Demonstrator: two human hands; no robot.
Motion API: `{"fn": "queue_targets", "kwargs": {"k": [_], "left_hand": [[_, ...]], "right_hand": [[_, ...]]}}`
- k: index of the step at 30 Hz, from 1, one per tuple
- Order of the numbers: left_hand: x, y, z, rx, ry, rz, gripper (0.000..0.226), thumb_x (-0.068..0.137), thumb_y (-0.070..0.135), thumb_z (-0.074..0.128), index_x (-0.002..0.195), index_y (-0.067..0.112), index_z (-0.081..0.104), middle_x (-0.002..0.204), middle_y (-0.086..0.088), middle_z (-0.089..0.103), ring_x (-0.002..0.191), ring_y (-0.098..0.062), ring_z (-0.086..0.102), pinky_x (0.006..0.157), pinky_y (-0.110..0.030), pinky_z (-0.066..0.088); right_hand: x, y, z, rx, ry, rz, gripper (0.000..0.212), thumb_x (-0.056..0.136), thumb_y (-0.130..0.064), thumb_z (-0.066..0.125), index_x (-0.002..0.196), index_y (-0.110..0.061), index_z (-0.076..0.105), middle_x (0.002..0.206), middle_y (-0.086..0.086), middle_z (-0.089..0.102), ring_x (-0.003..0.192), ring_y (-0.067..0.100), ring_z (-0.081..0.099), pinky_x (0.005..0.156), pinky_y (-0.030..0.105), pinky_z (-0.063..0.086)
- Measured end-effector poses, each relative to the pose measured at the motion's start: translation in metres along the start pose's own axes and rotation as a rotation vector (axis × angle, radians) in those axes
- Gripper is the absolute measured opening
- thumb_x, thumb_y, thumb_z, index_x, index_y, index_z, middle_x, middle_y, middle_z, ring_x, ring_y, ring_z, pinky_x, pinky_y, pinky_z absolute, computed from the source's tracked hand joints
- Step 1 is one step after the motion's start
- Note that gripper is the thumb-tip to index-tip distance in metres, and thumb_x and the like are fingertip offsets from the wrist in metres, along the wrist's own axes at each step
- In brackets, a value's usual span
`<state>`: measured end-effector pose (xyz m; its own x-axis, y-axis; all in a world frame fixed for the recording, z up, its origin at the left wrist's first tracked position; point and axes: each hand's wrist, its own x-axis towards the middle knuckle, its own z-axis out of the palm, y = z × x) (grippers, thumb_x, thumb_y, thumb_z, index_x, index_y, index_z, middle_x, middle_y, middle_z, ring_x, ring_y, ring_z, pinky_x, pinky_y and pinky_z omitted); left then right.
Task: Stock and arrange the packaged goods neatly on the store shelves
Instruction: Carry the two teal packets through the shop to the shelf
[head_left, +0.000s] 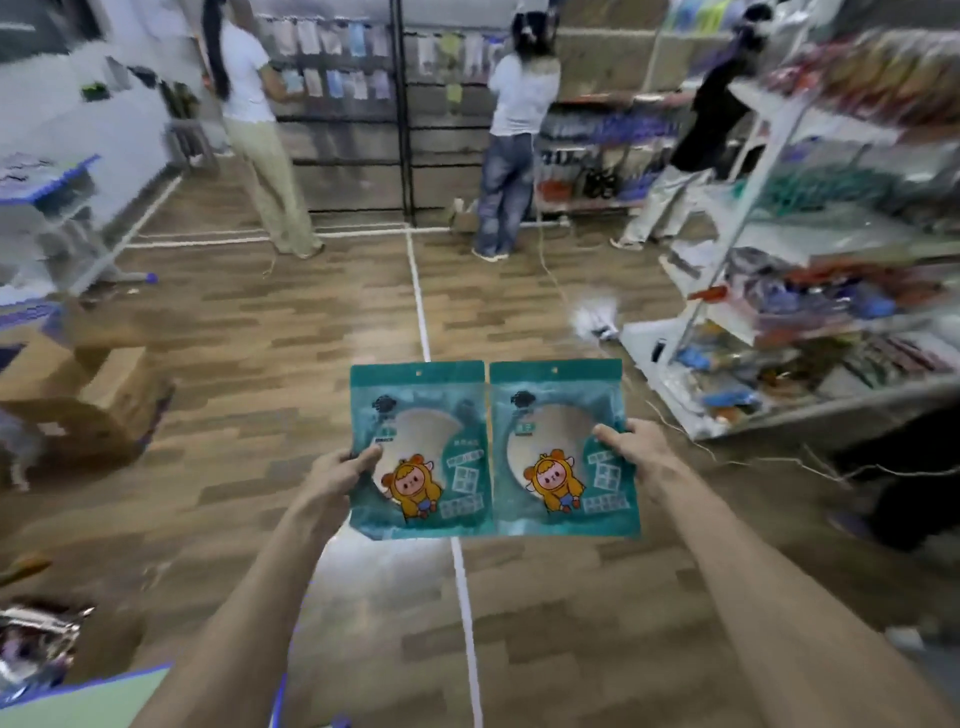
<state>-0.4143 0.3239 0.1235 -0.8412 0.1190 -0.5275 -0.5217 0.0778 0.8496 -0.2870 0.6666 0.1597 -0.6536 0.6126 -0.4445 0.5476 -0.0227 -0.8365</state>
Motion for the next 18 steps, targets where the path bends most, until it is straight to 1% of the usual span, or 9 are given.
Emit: {"fn": "queue_targets", "kwargs": {"k": [2,4,6,8,10,13,14,16,18], "left_hand": [[0.008,0.006,0.045,0.048,-0.054,0.016,0.016,0.091,0.014,0.065,0.095,-0.002,0.064,0.087,-0.012,0.063,0.079,-0.025,0.058,0.074,-0.04,0.053],[0.014,0.012,0.083,0.097,-0.093,0.028,0.02,0.092,0.016,0.064,0.099,-0.002,0.062,0.09,-0.014,0.064,0.083,-0.03,0.06,0.079,-0.045,0.054],[0.019,0.021,0.112,0.12,-0.11,0.031,0.017,0.092,0.017,0.065,0.092,-0.001,0.063,0.089,-0.016,0.066,0.081,-0.032,0.061,0.086,-0.051,0.054],[0.026,0.032,0.132,0.126,-0.119,0.041,0.017,0.091,0.018,0.065,0.089,0.001,0.064,0.087,-0.018,0.068,0.078,-0.033,0.063,0.088,-0.054,0.053],[0.035,0.043,0.146,0.139,-0.112,0.047,0.021,0.092,0.019,0.065,0.094,-0.002,0.065,0.089,-0.02,0.069,0.079,-0.035,0.065,0.085,-0.054,0.054],[0.044,0.062,0.165,0.12,-0.076,0.078,0.017,0.094,0.017,0.061,0.09,0.0,0.063,0.082,-0.015,0.068,0.07,-0.029,0.063,0.07,-0.044,0.056],[0.048,0.067,0.17,0.11,-0.065,0.085,0.016,0.095,0.016,0.06,0.09,0.001,0.062,0.084,-0.016,0.068,0.071,-0.029,0.063,0.07,-0.044,0.056],[0.057,0.076,0.177,0.1,-0.042,0.073,0.017,0.095,0.017,0.06,0.095,0.0,0.062,0.091,-0.019,0.07,0.078,-0.032,0.067,0.077,-0.048,0.057],[0.068,0.085,0.184,0.1,-0.023,0.056,0.019,0.094,0.018,0.062,0.099,0.0,0.062,0.089,-0.018,0.071,0.082,-0.034,0.069,0.076,-0.049,0.058]], "right_hand": [[0.01,0.014,-0.033,0.047,0.051,0.037,0.02,0.087,-0.012,0.071,0.102,-0.001,0.065,0.083,0.011,0.069,0.069,0.023,0.065,0.055,0.028,0.053],[0.022,0.023,-0.062,0.101,0.094,0.059,0.024,0.085,-0.011,0.073,0.105,0.0,0.065,0.088,0.015,0.07,0.075,0.027,0.067,0.064,0.033,0.055],[0.035,0.024,-0.085,0.143,0.111,0.067,0.025,0.084,-0.011,0.074,0.106,-0.001,0.065,0.092,0.017,0.071,0.078,0.029,0.068,0.068,0.037,0.056],[0.05,0.019,-0.103,0.168,0.115,0.061,0.025,0.083,-0.012,0.074,0.104,-0.002,0.065,0.094,0.017,0.071,0.083,0.031,0.069,0.074,0.04,0.058],[0.068,0.009,-0.116,0.163,0.121,0.047,0.023,0.083,-0.014,0.075,0.1,-0.002,0.065,0.093,0.016,0.071,0.085,0.031,0.07,0.077,0.041,0.058],[0.093,-0.012,-0.125,0.185,0.121,0.007,0.019,0.083,-0.015,0.075,0.094,-0.003,0.065,0.093,0.016,0.071,0.086,0.03,0.07,0.075,0.04,0.058],[0.102,-0.018,-0.125,0.192,0.123,-0.006,0.018,0.083,-0.014,0.075,0.092,-0.004,0.064,0.093,0.017,0.071,0.084,0.03,0.07,0.073,0.039,0.058],[0.115,-0.028,-0.122,0.196,0.128,-0.025,0.014,0.085,-0.014,0.073,0.09,-0.004,0.063,0.089,0.015,0.07,0.076,0.026,0.068,0.061,0.034,0.055],[0.128,-0.036,-0.118,0.195,0.13,-0.039,0.012,0.088,-0.013,0.069,0.09,-0.005,0.062,0.084,0.012,0.067,0.069,0.021,0.065,0.051,0.026,0.049]]}}
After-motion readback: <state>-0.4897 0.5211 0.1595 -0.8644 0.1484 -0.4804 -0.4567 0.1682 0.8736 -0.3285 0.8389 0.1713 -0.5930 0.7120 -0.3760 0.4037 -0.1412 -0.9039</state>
